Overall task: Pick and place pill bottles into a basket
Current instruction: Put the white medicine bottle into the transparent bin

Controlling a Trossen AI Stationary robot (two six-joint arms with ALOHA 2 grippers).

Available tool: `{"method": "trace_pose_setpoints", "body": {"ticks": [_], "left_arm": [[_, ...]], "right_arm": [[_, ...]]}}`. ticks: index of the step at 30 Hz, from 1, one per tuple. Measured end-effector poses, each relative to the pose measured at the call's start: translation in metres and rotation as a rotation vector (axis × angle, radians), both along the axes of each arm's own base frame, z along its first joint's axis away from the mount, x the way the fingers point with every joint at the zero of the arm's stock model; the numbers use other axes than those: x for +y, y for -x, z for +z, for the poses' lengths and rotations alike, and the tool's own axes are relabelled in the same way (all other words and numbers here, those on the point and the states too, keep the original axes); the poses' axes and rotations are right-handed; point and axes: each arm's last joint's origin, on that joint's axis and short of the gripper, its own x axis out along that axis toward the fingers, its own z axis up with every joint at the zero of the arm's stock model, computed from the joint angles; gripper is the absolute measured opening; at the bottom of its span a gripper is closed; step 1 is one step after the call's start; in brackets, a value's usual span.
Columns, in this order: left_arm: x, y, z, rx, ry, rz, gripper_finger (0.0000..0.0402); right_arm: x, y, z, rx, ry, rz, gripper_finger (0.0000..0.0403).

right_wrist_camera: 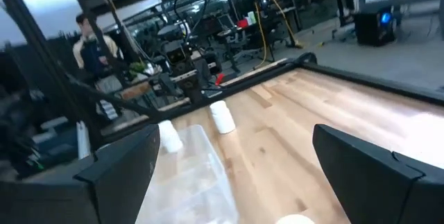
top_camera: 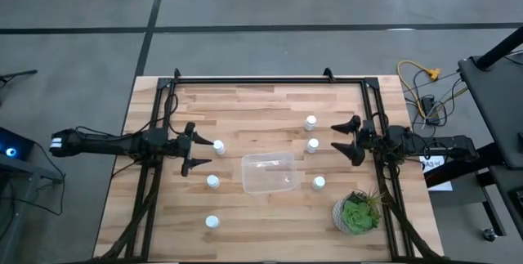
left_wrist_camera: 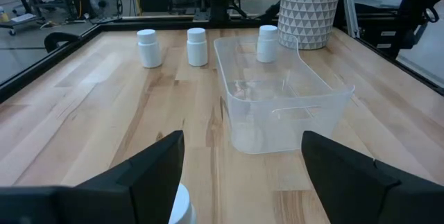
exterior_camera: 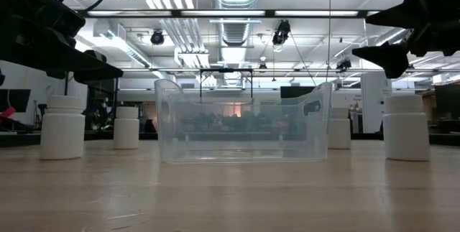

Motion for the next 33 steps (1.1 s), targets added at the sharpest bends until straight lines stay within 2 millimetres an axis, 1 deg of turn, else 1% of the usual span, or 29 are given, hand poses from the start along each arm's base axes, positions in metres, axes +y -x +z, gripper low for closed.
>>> {"method": "trace_pose_setpoints", "body": {"ticks": [3, 7, 9, 17, 20, 23, 27, 33], "left_arm": [[0.000, 0.000, 0.000, 0.000, 0.000, 0.000, 0.0274], [0.000, 0.000, 0.000, 0.000, 0.000, 0.000, 0.0274], [0.000, 0.000, 0.000, 0.000, 0.000, 0.000, 0.0274], [0.000, 0.000, 0.000, 0.000, 0.000, 0.000, 0.0274], [0.000, 0.000, 0.000, 0.000, 0.000, -0.001, 0.0274], [0.000, 0.000, 0.000, 0.000, 0.000, 0.000, 0.0274], [0.000, 0.000, 0.000, 0.000, 0.000, 0.000, 0.0274], [0.000, 0.000, 0.000, 0.000, 0.000, 0.000, 0.0274]], "right_arm": [[0.000, 0.000, 0.000, -0.022, -0.125, 0.005, 0.0368], [0.000, 0.000, 0.000, -0.073, -0.432, 0.015, 0.0368], [0.000, 0.000, 0.000, -0.092, -0.544, 0.019, 0.0368], [-0.001, 0.000, 0.000, -0.139, -0.749, -0.009, 0.0368], [-0.002, 0.000, 0.001, -0.161, -0.764, -0.022, 0.0368], [-0.002, 0.001, 0.010, -0.236, -0.725, 0.009, 0.0368], [-0.002, 0.006, 0.029, -0.421, -0.640, 0.067, 0.0368], [-0.002, 0.023, 0.059, -0.743, -0.479, 0.119, 0.0368]]}}
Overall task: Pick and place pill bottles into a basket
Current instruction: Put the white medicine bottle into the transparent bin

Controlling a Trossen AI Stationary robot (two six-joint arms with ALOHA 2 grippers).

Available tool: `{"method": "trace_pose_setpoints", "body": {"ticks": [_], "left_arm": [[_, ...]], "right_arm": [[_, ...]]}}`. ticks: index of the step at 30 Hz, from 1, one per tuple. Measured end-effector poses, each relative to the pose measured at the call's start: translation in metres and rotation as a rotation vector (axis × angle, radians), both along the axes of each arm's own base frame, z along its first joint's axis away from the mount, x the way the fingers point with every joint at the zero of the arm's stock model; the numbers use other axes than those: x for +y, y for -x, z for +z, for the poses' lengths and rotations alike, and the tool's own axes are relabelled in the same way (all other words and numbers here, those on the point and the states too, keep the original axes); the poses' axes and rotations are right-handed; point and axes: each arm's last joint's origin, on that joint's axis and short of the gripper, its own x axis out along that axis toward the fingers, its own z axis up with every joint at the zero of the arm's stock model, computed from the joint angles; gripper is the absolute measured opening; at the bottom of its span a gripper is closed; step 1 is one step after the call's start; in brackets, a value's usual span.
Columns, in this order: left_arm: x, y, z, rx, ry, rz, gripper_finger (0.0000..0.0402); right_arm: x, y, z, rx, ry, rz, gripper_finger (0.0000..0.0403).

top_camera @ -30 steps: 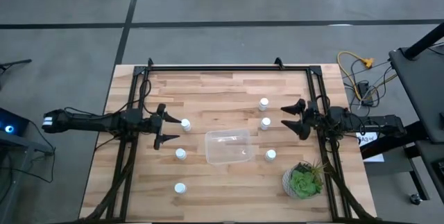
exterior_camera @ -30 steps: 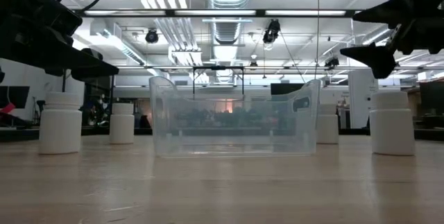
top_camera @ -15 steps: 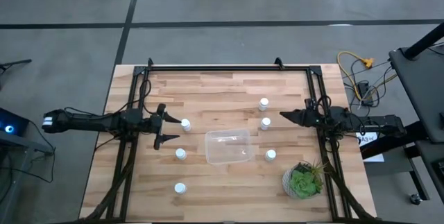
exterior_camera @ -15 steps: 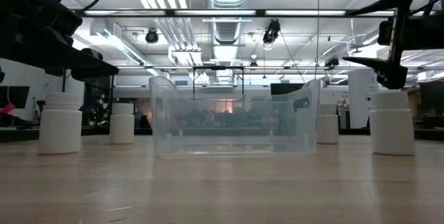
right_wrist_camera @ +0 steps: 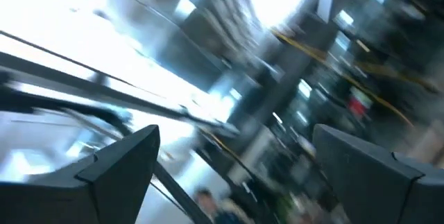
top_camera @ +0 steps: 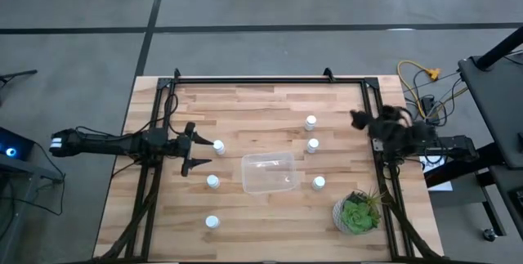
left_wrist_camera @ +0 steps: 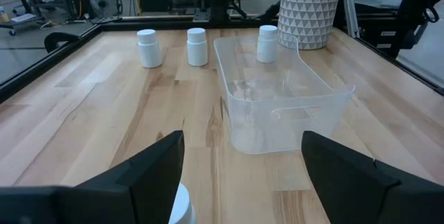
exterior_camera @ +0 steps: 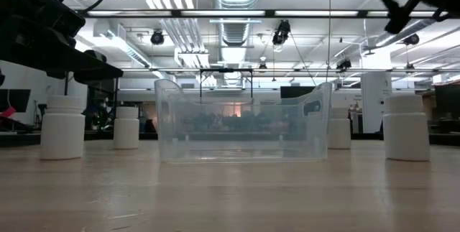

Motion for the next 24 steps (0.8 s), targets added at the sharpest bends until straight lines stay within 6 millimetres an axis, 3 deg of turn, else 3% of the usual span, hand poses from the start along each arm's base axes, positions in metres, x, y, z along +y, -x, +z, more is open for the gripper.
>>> {"method": "trace_pose_setpoints", "body": {"ticks": [7, 11, 16, 24], "left_arm": [[0.000, 0.000, 0.000, 0.000, 0.000, 0.000, 0.0274], [0.000, 0.000, 0.000, 0.000, 0.000, 0.000, 0.0274], [0.000, 0.000, 0.000, 0.000, 0.000, 0.000, 0.0274], [0.000, 0.000, 0.000, 0.000, 0.000, 0.000, 0.0274]], "right_arm": [[-0.001, 0.023, 0.019, -0.287, 0.037, -0.094, 0.0368], [-0.001, 0.032, 0.036, -0.343, 0.082, -0.158, 0.0368], [0.000, 0.037, 0.076, -0.320, 0.229, -0.252, 0.0368], [0.004, 0.028, 0.160, -0.301, 0.450, -0.330, 0.0368]]}}
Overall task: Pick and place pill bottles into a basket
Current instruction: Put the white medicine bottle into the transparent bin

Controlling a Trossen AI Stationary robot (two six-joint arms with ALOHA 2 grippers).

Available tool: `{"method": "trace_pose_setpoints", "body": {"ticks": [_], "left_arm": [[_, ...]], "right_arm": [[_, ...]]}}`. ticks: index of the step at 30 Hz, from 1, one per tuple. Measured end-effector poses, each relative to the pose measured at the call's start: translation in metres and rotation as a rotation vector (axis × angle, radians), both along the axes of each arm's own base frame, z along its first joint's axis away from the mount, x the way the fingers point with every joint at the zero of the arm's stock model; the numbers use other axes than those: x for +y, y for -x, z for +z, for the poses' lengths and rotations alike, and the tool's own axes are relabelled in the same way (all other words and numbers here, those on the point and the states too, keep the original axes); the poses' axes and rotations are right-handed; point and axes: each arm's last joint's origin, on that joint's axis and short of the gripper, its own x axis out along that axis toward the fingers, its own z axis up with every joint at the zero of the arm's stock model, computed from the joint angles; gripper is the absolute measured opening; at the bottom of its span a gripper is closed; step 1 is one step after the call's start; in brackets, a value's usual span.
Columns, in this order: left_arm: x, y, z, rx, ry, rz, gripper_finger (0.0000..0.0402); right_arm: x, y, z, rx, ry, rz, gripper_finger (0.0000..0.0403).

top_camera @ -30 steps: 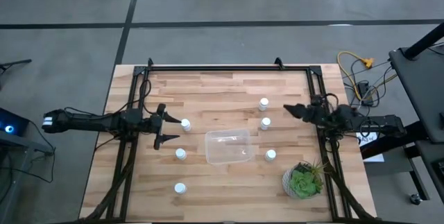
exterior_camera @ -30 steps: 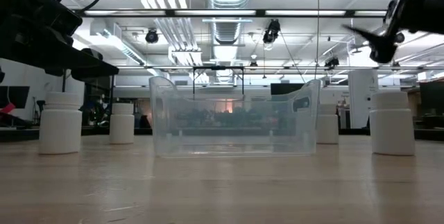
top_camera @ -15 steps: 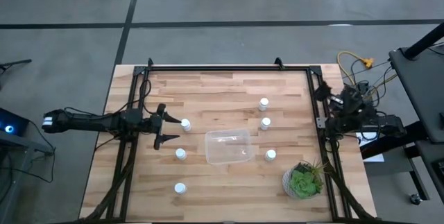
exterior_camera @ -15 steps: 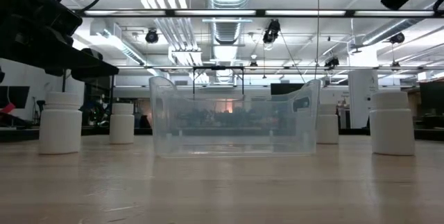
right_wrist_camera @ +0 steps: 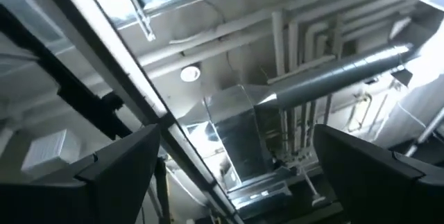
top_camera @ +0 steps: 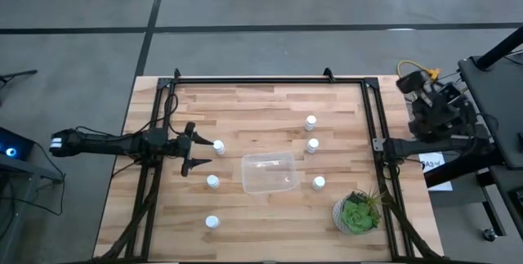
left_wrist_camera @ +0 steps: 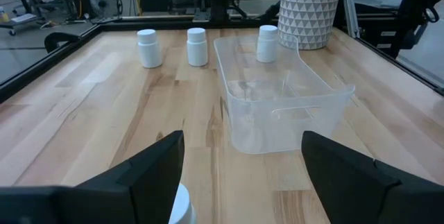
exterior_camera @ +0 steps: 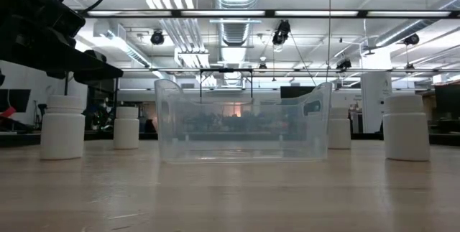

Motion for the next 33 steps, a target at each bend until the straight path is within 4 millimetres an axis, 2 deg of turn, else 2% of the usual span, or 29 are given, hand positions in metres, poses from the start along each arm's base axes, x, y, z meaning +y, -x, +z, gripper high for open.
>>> {"method": "trace_pose_setpoints", "body": {"ticks": [4, 7, 17, 24, 33], "left_arm": [[0.000, 0.000, 0.000, 0.000, 0.000, 0.000, 0.0274], [0.000, 0.000, 0.000, 0.000, 0.000, 0.000, 0.0274], [0.000, 0.000, 0.000, 0.000, 0.000, 0.000, 0.0274], [0.000, 0.000, 0.000, 0.000, 0.000, 0.000, 0.0274], [0.000, 0.000, 0.000, 0.000, 0.000, 0.000, 0.0274]], "right_arm": [[0.002, -0.012, 0.034, 0.114, 0.091, -0.009, 0.0368], [0.003, -0.023, 0.052, 0.284, 0.073, 0.029, 0.0368], [0.003, -0.055, 0.090, 0.849, 0.014, 0.091, 0.0368], [0.004, -0.074, 0.092, 1.248, -0.037, 0.130, 0.0368], [0.009, -0.112, 0.055, 1.734, -0.041, 0.289, 0.0368]]}}
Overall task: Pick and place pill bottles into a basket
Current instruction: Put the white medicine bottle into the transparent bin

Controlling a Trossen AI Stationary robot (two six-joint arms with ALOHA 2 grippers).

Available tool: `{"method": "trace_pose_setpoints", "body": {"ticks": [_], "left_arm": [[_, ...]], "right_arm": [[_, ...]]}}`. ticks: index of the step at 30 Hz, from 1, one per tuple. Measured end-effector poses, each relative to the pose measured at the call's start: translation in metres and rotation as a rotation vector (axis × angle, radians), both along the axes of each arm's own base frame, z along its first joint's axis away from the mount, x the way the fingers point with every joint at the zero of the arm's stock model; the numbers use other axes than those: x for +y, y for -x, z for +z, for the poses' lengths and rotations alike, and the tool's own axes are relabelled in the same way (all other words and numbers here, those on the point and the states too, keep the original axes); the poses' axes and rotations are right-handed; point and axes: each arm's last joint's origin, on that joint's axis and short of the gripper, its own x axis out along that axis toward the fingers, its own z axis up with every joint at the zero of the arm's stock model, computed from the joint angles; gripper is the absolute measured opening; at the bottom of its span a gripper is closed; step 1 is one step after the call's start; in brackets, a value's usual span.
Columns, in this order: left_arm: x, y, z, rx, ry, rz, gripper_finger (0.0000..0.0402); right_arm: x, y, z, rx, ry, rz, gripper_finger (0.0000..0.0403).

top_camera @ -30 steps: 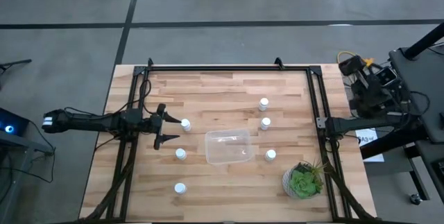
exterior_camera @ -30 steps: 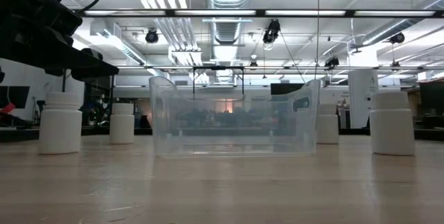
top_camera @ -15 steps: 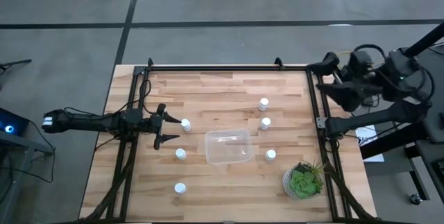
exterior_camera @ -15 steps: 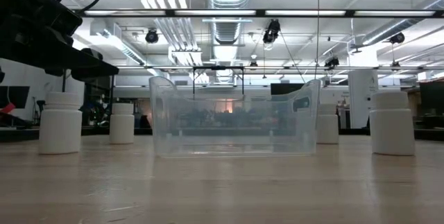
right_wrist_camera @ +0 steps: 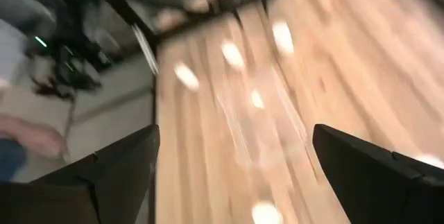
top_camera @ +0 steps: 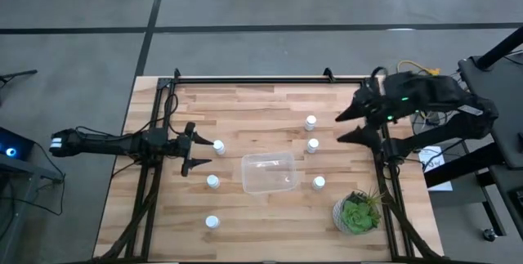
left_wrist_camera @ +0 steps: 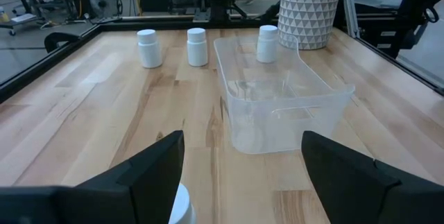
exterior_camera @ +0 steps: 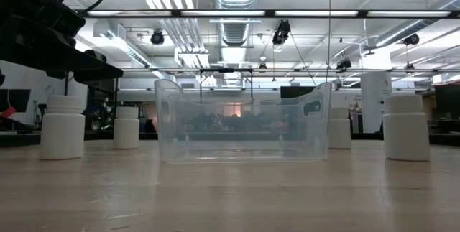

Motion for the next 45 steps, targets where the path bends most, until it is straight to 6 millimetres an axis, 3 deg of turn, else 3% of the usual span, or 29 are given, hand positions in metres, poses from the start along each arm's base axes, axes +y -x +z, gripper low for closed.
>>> {"method": "trace_pose_setpoints", "body": {"ticks": [9, 14, 22, 29, 45], "left_arm": [[0.000, 0.000, 0.000, 0.000, 0.000, 0.000, 0.0274], [0.000, 0.000, 0.000, -0.001, 0.000, 0.000, 0.0274], [0.000, 0.000, 0.000, 0.000, 0.000, 0.000, 0.0274], [0.000, 0.000, 0.000, 0.000, 0.000, 0.000, 0.0274], [0.000, 0.000, 0.000, 0.000, 0.000, 0.000, 0.0274]], "right_arm": [[0.002, -0.029, -0.043, 0.380, 0.053, 0.056, 0.0368], [0.013, -0.042, -0.060, 0.443, 0.112, 0.165, 0.0368], [0.039, -0.047, -0.094, 0.541, 0.301, 0.252, 0.0368], [0.052, -0.054, -0.123, 0.526, 0.309, 0.301, 0.0368], [0.052, -0.054, -0.131, 0.539, 0.297, 0.283, 0.0368]]}}
